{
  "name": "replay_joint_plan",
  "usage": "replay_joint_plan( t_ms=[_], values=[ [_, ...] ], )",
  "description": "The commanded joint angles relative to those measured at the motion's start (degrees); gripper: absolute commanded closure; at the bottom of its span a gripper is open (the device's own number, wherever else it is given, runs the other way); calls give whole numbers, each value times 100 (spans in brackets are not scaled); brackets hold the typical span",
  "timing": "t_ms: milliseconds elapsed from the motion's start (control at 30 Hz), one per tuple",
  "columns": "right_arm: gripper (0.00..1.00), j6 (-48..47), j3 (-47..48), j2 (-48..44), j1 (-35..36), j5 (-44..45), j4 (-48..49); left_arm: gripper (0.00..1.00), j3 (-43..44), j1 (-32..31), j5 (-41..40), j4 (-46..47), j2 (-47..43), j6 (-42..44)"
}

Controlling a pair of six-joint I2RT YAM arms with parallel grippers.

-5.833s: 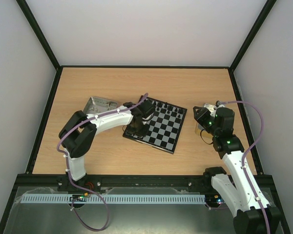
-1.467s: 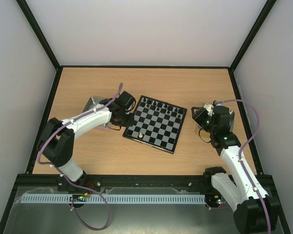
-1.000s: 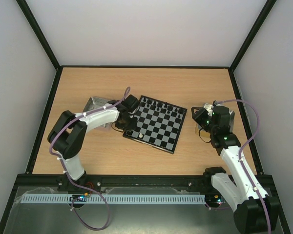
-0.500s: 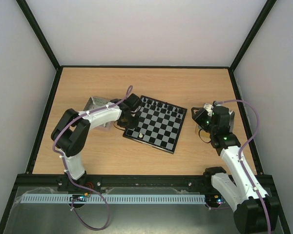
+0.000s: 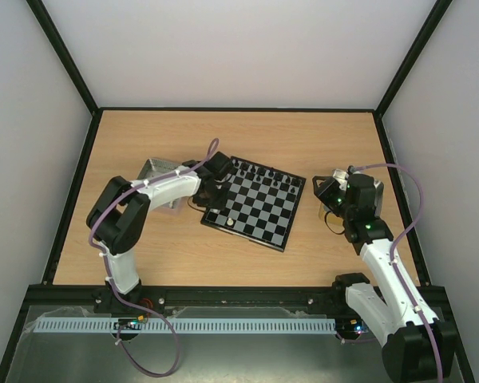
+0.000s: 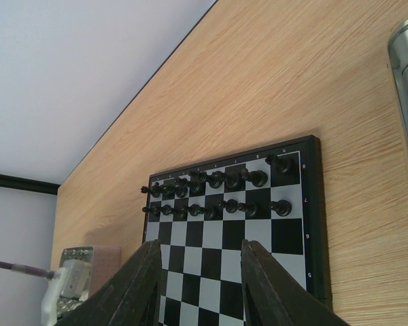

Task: Set up the chess pieces on the board
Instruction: Place the chess piece on the chessboard, then pick up the chess piece from the storage box.

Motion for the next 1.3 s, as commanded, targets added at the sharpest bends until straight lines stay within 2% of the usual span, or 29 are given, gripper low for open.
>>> replay_joint_plan(
  t_ms=[0, 200, 333, 567, 767, 933, 1267],
  values=[
    [68, 4, -36, -62, 26, 29, 73, 56, 334, 23, -114, -184, -128, 52],
    [68, 16, -40, -80, 24, 36, 64, 51, 441, 390, -258, -175, -646, -53],
    [68, 20, -48, -80, 33, 23, 77, 51, 254, 1021, -503, -58, -1087, -243],
    [68, 31, -80, -67, 31, 12, 123, 63, -306, 2585, -426, 474, -1677, -662],
    [68, 39, -79, -60, 42, -5, 142, 70, -109, 3174, -467, 612, -1218, -739],
    [68, 20, -71, -112, 41, 32, 86, 70, 2, 3471, -383, 680, -647, -673],
    [71, -7, -84, -124, 37, 47, 65, 74, 154, 3613, -32, 742, 13, -532]
  ],
)
